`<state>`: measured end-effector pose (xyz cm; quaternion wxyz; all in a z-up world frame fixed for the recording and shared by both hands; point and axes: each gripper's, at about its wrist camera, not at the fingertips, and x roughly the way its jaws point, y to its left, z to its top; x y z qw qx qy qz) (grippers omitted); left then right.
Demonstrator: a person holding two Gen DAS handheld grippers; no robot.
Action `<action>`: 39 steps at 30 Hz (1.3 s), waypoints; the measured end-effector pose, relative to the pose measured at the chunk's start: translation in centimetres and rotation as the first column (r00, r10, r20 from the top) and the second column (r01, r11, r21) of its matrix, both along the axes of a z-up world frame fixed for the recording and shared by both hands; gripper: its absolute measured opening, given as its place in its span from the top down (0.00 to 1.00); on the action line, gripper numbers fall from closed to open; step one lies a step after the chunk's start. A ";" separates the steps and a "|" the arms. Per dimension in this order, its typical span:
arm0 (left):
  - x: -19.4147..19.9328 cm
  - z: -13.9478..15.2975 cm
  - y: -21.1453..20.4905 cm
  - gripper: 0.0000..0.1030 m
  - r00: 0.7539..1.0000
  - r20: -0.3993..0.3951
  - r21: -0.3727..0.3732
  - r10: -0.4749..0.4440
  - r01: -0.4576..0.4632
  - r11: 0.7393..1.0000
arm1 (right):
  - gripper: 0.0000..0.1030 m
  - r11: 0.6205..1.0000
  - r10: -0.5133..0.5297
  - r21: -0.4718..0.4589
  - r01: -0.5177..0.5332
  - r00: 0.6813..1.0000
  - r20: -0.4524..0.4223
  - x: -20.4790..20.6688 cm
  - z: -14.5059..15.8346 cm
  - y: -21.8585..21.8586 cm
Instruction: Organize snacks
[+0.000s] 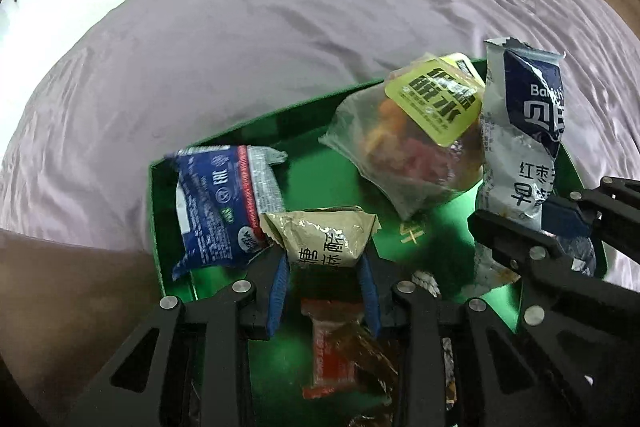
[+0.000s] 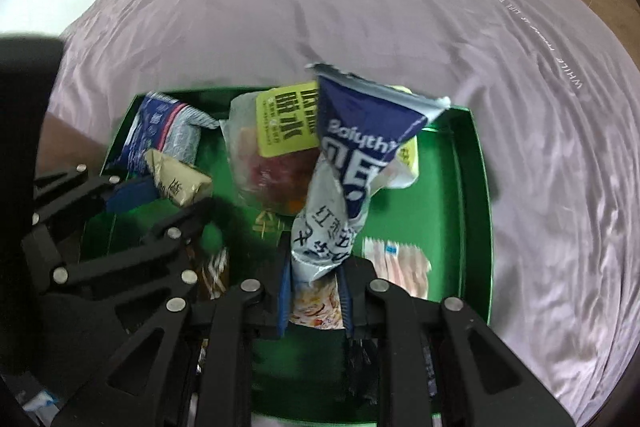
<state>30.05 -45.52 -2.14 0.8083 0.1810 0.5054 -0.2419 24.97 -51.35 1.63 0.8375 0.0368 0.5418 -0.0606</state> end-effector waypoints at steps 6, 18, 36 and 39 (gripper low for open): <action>-0.3 0.3 0.0 0.66 1.000 0.029 0.013 -0.002 0.002 1.000 | 0.92 1.000 0.003 -0.002 -0.003 1.000 -0.011 0.4 0.1 -0.2; -1.0 2.4 0.1 0.39 0.999 0.045 -0.022 0.014 -0.013 1.000 | 0.06 1.000 -0.026 -0.007 0.026 0.998 0.056 -0.1 4.1 -1.6; -10.2 14.5 4.5 0.37 0.982 0.102 -0.207 -0.158 0.177 0.962 | 0.00 0.967 -0.174 -0.148 0.205 0.964 0.200 -13.0 19.0 -0.4; -12.9 16.0 6.7 0.34 0.970 0.126 -0.212 -0.210 0.233 0.949 | 0.00 0.965 -0.178 -0.161 0.206 0.968 0.175 -15.3 19.4 1.6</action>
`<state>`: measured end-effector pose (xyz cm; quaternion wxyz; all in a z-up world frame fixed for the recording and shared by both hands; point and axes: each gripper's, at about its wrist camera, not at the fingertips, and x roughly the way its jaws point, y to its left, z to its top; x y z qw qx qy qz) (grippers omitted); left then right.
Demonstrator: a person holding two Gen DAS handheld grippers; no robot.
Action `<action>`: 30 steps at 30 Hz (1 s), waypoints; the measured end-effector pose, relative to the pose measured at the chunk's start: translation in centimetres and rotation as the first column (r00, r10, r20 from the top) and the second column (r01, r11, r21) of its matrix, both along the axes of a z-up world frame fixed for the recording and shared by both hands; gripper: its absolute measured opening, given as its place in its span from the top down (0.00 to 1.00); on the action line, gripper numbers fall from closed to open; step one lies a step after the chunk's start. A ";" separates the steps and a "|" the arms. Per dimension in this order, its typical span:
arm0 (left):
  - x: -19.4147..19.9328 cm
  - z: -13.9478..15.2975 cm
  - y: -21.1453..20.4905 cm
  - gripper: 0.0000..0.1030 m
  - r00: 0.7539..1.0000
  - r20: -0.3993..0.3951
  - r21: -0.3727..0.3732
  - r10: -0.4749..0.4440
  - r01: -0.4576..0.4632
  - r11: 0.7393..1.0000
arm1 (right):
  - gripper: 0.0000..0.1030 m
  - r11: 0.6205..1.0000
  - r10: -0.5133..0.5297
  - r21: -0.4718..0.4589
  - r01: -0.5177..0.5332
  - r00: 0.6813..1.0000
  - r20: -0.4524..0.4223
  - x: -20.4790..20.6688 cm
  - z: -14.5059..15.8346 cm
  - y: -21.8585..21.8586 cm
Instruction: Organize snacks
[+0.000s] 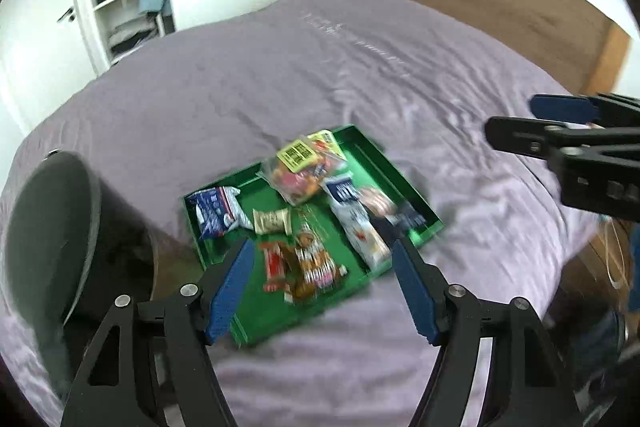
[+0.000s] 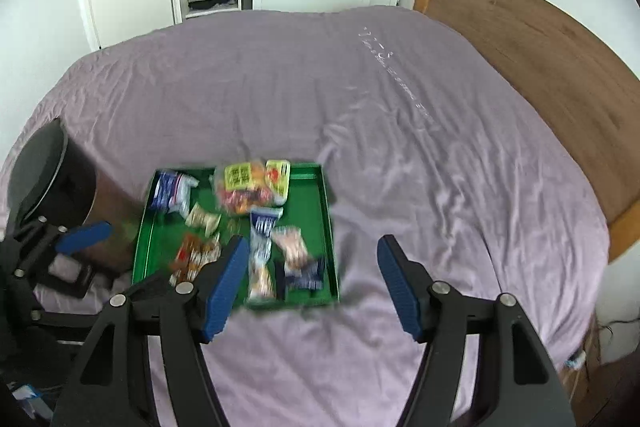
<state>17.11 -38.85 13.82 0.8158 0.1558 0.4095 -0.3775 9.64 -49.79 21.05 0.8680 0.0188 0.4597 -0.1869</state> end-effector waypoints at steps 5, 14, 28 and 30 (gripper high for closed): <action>-3.4 1.1 5.4 0.31 0.998 0.037 0.001 -0.053 0.053 0.999 | 0.00 1.000 -0.003 0.013 0.003 1.000 -0.023 -2.6 -0.3 4.2; -3.3 -0.4 17.7 0.21 0.996 0.043 0.055 0.082 -0.084 0.995 | 0.00 0.991 0.068 0.118 -0.057 0.993 -0.096 -3.7 -4.7 13.8; -0.4 -5.9 38.5 0.18 0.878 0.046 0.247 0.477 -0.473 0.846 | 0.00 0.955 0.235 0.223 -0.193 0.955 -0.182 -0.8 -12.2 25.3; 0.3 -6.5 41.2 0.18 0.845 0.056 0.266 0.531 -0.526 0.808 | 0.00 0.958 0.221 0.221 -0.181 0.960 -0.173 -0.3 -12.9 25.7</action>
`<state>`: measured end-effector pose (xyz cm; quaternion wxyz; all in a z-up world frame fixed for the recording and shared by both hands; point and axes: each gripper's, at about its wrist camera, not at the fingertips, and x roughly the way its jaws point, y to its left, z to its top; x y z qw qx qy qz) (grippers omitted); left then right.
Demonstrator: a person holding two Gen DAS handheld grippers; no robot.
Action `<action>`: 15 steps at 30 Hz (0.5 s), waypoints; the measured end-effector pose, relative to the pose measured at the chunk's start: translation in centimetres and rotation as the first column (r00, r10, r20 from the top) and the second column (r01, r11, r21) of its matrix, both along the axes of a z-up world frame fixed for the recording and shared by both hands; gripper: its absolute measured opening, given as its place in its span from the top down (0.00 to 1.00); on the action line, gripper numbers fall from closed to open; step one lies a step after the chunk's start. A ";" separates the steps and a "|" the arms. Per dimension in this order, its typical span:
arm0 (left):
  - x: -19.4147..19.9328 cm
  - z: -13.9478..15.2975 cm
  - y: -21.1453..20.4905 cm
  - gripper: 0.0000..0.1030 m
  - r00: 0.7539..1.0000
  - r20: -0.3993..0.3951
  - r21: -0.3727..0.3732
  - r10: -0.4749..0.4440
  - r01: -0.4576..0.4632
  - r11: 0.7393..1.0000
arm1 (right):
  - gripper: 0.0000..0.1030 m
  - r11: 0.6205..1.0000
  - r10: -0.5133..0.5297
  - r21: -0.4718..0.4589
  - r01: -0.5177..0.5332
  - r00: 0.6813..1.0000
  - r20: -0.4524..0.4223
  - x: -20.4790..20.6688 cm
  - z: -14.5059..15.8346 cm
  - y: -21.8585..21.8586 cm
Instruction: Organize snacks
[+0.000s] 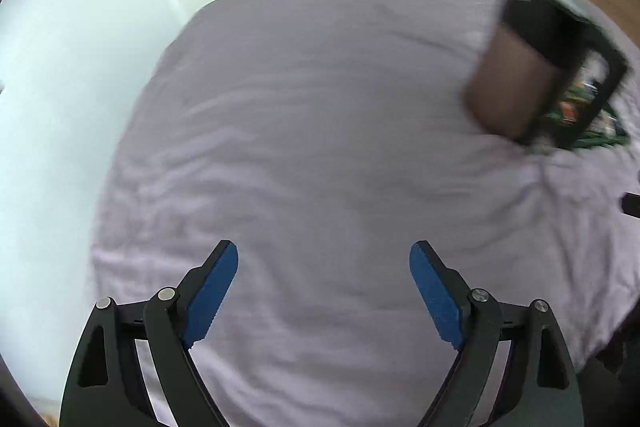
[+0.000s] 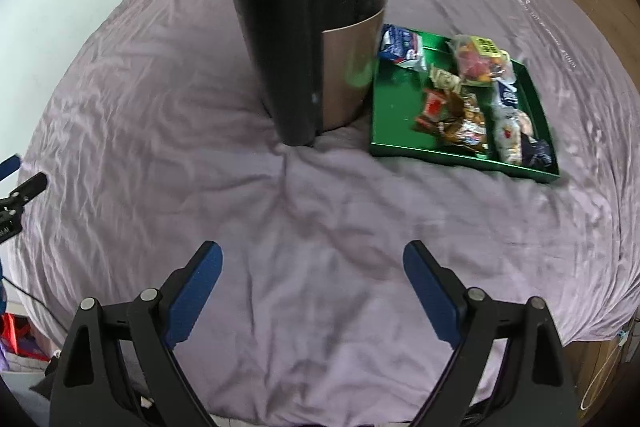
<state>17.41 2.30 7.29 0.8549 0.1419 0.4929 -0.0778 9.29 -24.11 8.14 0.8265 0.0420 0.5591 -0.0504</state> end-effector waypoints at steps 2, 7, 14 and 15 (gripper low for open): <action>1.1 -0.8 2.7 0.18 0.998 0.003 0.021 0.064 -0.064 0.998 | 0.00 1.000 -0.022 0.005 0.022 1.000 0.004 0.7 -1.1 0.1; 4.0 -3.4 7.8 0.18 0.985 0.012 0.071 0.170 -0.171 0.983 | 0.00 0.998 -0.064 0.018 0.064 0.998 -0.008 2.0 -4.4 0.7; 7.8 -6.9 11.7 0.18 0.964 0.009 0.043 0.266 -0.266 0.963 | 0.00 0.998 -0.049 -0.025 0.049 0.999 0.001 3.2 -8.0 2.4; 8.4 -7.5 11.8 0.18 0.963 0.007 0.038 0.271 -0.271 0.962 | 0.00 0.998 -0.053 -0.030 0.053 0.999 0.008 3.5 -8.4 2.5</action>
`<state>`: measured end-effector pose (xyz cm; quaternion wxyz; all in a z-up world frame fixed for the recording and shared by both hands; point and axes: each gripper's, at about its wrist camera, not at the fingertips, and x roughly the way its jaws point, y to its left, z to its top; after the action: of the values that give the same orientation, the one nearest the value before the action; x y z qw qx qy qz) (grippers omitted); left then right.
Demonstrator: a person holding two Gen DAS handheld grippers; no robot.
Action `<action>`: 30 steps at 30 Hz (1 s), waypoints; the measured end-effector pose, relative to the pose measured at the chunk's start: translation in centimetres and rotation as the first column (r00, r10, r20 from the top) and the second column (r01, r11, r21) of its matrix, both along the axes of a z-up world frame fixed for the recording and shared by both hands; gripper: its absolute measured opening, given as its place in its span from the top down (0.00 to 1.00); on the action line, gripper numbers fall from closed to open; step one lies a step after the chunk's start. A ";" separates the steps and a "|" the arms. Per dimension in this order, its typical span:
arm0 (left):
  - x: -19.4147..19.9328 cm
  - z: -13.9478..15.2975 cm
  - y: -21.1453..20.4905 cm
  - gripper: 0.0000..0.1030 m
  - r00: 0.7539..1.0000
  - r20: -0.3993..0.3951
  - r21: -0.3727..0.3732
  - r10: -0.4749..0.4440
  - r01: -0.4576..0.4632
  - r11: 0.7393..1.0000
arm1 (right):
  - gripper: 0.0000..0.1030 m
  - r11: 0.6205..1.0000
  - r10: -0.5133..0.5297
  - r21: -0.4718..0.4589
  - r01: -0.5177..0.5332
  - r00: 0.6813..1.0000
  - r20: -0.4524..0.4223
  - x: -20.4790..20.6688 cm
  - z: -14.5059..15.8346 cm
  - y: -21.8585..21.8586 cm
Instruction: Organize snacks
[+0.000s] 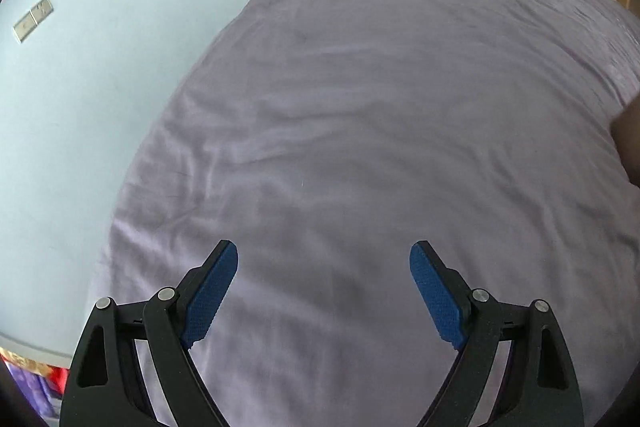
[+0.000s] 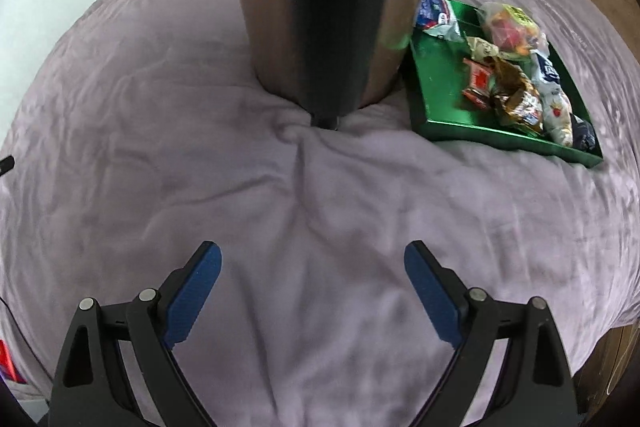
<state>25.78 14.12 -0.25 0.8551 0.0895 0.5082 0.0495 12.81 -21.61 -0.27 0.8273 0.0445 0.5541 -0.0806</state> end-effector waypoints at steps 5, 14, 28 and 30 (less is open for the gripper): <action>2.2 -1.9 0.2 0.18 1.000 0.016 -0.018 0.002 -0.002 1.000 | 0.00 0.999 -0.028 -0.020 0.029 0.999 0.020 0.7 -2.3 0.1; 4.1 -4.4 1.3 0.04 0.997 0.010 -0.008 -0.081 0.081 0.997 | 0.00 0.994 0.052 -0.108 -0.035 0.987 0.154 0.3 -5.1 1.2; 3.8 -5.7 4.3 0.01 0.975 0.049 -0.113 -0.217 0.221 0.969 | 0.00 0.994 0.049 -0.106 -0.030 0.982 0.180 -0.3 -5.1 1.1; 3.5 -5.6 4.5 0.01 0.976 0.051 -0.129 -0.211 0.216 0.968 | 0.00 0.994 0.050 -0.109 -0.030 0.982 0.181 -0.4 -5.0 1.1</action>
<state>29.27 18.58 -5.81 0.8689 0.0852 0.4817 -0.0754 12.46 -20.50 -5.32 0.8774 -0.0033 0.4714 -0.0888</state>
